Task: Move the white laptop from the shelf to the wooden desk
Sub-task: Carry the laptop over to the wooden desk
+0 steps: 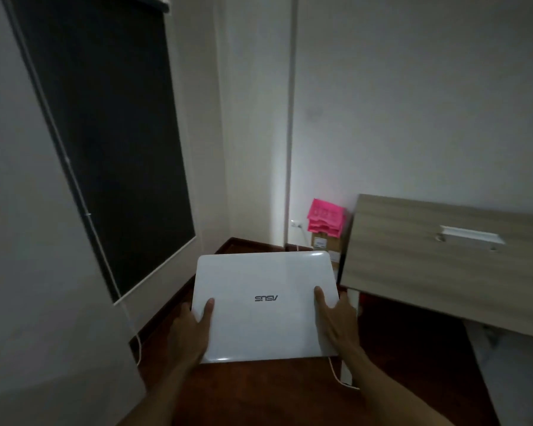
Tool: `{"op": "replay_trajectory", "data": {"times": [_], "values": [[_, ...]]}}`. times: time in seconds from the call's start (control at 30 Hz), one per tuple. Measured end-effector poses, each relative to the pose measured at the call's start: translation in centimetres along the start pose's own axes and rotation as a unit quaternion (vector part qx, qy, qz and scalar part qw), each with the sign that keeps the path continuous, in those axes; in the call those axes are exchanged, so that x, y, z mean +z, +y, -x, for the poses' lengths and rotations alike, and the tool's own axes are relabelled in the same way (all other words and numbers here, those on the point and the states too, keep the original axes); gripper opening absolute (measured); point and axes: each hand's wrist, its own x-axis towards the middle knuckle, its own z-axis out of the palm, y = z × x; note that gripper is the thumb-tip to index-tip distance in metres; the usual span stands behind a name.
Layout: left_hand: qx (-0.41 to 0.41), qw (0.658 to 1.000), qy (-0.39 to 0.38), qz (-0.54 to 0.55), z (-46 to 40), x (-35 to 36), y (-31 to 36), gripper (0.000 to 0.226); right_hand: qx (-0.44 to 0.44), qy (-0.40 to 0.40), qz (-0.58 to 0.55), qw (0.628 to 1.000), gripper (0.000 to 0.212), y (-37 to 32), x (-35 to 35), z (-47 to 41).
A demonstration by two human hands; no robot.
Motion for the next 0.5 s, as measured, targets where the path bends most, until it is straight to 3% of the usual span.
{"op": "replay_trajectory", "data": {"times": [0.2,0.27,0.4,0.5], "values": [[0.026,0.995,-0.081,0.050,-0.6,8.7,7.3,0.070,0.048,0.093,0.027,0.994,0.067,4.7,-6.4,-5.2],[0.035,0.993,-0.099,0.055,-1.5,11.5,8.6,0.074,0.060,0.119,0.038,0.990,0.062,5.8,-7.7,-6.5],[0.057,0.987,-0.133,0.072,-3.4,16.1,11.2,0.056,0.082,0.149,0.048,0.984,0.054,7.6,-9.4,-9.7],[0.055,0.979,-0.175,0.091,-5.8,19.9,12.1,0.058,0.084,0.174,0.048,0.980,0.054,8.3,-9.9,-12.2]]}}
